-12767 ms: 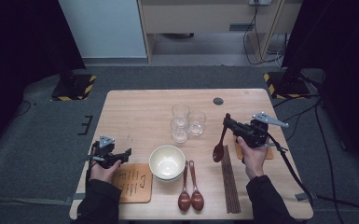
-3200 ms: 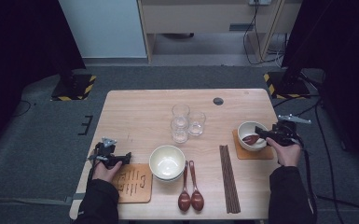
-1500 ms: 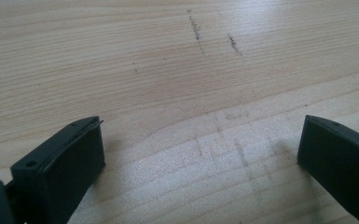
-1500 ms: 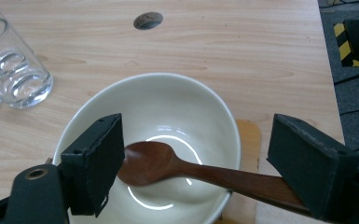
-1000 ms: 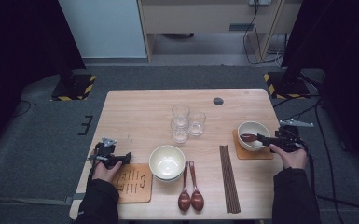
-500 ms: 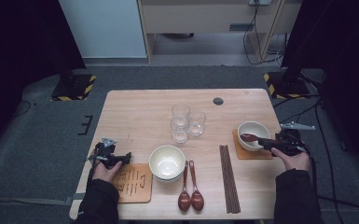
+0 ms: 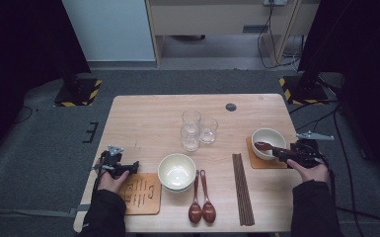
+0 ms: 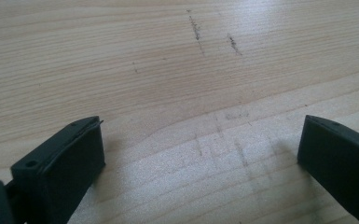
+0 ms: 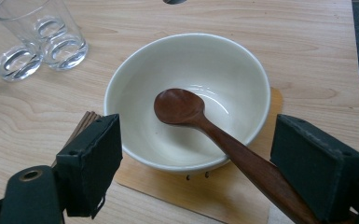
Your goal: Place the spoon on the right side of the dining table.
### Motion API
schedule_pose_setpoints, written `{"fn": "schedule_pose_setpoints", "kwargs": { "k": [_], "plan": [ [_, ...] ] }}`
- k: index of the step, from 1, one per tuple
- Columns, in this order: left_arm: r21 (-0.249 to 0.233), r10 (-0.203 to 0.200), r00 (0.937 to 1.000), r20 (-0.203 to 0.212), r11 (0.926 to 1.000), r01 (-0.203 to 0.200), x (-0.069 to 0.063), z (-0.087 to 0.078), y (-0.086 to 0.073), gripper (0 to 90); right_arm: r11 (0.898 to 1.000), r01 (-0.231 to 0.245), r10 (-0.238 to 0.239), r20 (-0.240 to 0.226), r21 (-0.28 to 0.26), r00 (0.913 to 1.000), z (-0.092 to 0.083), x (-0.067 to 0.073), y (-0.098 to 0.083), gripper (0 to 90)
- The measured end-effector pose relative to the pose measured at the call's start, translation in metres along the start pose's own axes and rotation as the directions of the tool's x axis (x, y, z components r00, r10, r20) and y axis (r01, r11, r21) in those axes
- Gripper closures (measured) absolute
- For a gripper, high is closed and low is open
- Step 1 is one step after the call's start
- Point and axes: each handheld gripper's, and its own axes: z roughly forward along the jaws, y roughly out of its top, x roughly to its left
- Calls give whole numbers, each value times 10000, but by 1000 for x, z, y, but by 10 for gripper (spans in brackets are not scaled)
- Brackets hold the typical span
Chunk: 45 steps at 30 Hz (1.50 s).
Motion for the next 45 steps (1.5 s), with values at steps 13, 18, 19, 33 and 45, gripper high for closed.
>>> {"fn": "schedule_pose_setpoints", "kwargs": {
  "k": [13,18,19,33,45],
  "plan": [
    [3,1,10000,0,10000,-1,0,0,0,0,10000,-65,66,198,-46,9998,-3,-13,0,169],
    [0,-1,10000,-1,10000,1,0,0,0,0,10000,-37,37,71,11,10000,-3,-11,-1,174],
    [1,1,10000,1,10000,-1,0,0,0,0,10000,32,-32,21,27,10000,-3,-10,-2,178],
    [0,-1,10000,-1,10000,1,0,0,0,0,10000,61,-61,-334,-10,9994,-13,3,-17,216],
    [1,0,10000,-2,10000,0,0,0,0,0,9995,-19,-3,-684,-313,9977,-22,17,-21,250]
  ]
}}
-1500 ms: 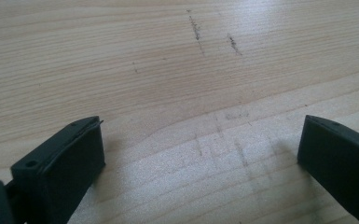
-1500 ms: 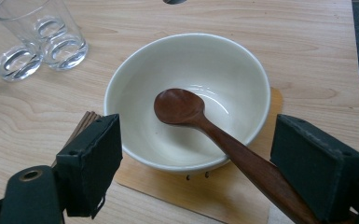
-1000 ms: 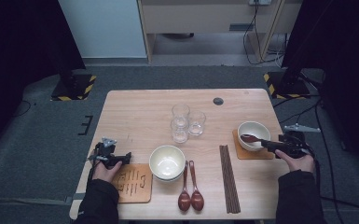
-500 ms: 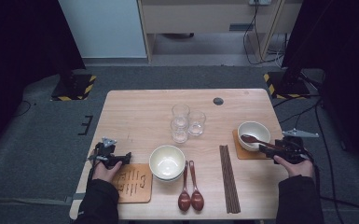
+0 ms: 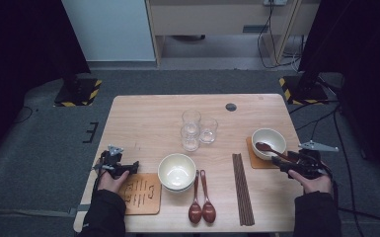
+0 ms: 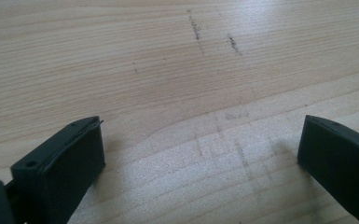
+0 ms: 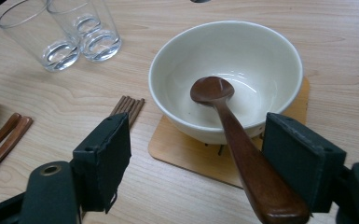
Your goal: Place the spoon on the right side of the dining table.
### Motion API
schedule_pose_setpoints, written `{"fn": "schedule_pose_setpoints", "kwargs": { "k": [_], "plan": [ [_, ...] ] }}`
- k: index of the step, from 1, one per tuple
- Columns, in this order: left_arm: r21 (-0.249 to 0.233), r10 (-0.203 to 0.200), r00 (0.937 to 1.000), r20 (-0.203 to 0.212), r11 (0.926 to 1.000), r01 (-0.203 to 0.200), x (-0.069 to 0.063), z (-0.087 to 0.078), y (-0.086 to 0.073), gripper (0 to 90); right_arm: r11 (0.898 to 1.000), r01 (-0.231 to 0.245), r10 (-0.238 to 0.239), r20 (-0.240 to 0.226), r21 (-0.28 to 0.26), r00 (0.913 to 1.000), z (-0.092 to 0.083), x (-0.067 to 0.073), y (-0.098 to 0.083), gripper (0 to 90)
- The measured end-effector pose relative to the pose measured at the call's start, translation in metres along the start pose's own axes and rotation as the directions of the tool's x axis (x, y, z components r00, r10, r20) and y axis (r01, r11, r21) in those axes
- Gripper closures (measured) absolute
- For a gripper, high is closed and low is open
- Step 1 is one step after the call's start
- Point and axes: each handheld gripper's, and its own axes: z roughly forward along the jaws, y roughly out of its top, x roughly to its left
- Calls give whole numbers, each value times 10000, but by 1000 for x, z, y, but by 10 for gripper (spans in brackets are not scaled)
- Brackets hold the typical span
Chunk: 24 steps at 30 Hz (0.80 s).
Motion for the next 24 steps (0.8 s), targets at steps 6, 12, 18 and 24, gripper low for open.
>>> {"fn": "schedule_pose_setpoints", "kwargs": {
  "k": [6,12,18,24],
  "plan": [
    [2,2,10000,2,10000,-2,0,0,0,0,10000,58,-57,-144,71,9999,-3,6,-3,262],
    [1,1,10000,1,10000,-1,0,0,0,0,9999,-2,4,-190,126,9998,-3,10,-5,271],
    [1,0,10000,1,10000,0,0,0,0,0,9999,26,-25,-78,153,10000,-4,15,-5,293],
    [0,0,10000,1,10000,0,0,0,0,0,9997,150,-146,-178,212,9997,-3,22,-5,308]
  ]
}}
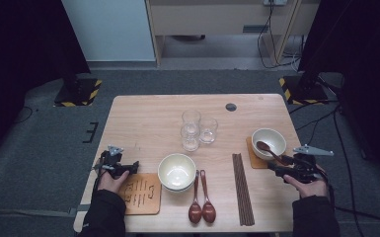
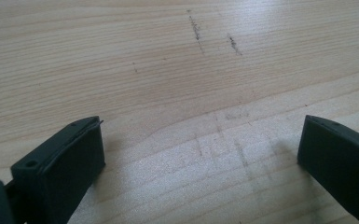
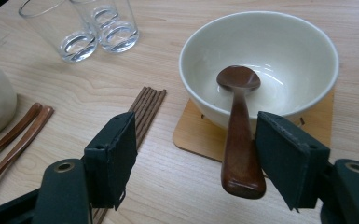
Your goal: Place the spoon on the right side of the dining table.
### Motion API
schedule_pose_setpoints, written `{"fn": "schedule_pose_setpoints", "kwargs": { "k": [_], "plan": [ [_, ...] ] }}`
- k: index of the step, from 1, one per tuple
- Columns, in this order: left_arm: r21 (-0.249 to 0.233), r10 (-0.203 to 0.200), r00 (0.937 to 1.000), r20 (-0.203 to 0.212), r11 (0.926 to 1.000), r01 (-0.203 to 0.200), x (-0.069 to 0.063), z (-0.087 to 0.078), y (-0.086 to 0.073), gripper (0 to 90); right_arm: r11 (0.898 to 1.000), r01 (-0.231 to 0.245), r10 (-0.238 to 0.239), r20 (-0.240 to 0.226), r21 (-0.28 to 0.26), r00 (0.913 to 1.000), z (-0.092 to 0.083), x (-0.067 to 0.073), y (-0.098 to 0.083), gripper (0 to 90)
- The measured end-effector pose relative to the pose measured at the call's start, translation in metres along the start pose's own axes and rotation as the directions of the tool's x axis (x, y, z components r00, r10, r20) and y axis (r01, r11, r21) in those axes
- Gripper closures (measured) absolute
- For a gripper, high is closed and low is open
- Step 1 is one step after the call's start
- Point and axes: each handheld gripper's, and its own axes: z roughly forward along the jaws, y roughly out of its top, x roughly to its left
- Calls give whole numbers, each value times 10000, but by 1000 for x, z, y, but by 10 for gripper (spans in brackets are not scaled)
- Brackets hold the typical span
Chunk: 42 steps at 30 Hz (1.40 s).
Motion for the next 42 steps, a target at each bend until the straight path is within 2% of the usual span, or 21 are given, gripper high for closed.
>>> {"fn": "schedule_pose_setpoints", "kwargs": {
  "k": [5,17,24,28,35,42],
  "plan": [
    [0,1,10000,0,10000,-1,0,0,0,0,9999,152,-151,-18,41,9999,2,4,0,309],
    [1,2,10000,0,10000,-2,0,0,0,0,9998,185,-185,0,38,9998,7,9,0,284],
    [-1,-3,10000,0,10000,3,0,0,0,0,9992,125,-117,222,-375,9997,-2,9,5,264],
    [2,0,10000,2,10000,0,0,0,0,0,9962,329,-290,481,-812,9984,-9,12,9,267],
    [0,1,10000,1,10000,-1,0,0,0,0,9907,869,-835,367,-1047,9958,-12,32,15,312],
    [-1,-2,10000,2,10000,2,0,0,0,0,9876,1204,-1199,110,-1007,9927,-4,52,15,340]
  ]
}}
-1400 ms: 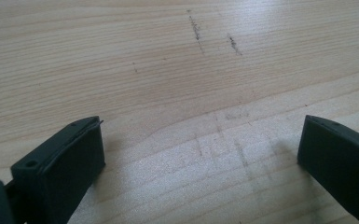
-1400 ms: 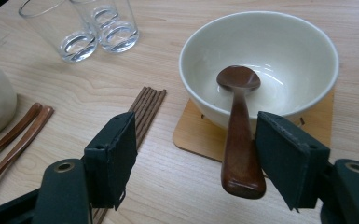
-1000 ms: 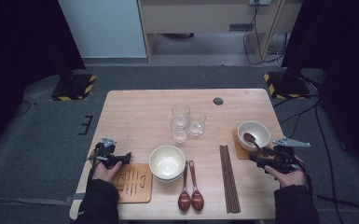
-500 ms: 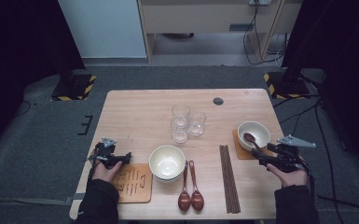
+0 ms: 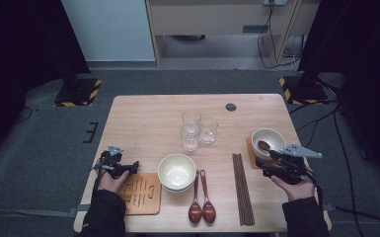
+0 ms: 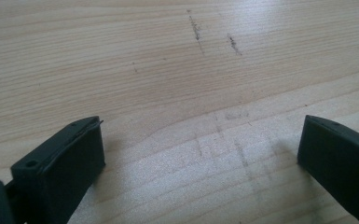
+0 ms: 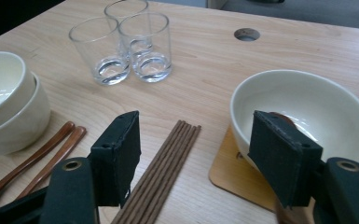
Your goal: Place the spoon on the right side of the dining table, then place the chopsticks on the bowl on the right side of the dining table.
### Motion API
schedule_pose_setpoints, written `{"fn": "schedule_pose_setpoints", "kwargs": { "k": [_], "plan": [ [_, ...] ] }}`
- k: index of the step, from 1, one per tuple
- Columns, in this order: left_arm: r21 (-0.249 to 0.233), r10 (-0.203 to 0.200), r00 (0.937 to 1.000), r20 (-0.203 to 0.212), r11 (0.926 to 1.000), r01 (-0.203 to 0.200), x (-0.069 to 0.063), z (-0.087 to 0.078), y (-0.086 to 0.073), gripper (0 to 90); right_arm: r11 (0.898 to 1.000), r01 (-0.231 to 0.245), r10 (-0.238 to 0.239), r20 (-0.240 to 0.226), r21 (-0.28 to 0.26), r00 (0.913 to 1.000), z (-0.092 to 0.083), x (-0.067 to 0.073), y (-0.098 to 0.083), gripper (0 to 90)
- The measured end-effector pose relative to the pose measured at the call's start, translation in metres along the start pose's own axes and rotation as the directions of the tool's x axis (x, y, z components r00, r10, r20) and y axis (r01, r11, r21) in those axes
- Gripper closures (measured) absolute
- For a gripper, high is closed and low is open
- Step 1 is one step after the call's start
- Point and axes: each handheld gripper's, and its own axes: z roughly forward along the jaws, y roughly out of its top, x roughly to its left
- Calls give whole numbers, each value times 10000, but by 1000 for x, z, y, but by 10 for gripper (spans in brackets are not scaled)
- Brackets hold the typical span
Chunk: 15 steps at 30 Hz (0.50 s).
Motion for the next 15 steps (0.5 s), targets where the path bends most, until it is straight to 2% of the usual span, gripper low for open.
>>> {"fn": "schedule_pose_setpoints", "kwargs": {
  "k": [15],
  "plan": [
    [-1,1,10000,-2,10000,-1,0,0,0,0,9974,434,-422,-215,573,9989,17,22,-9,380]
  ]
}}
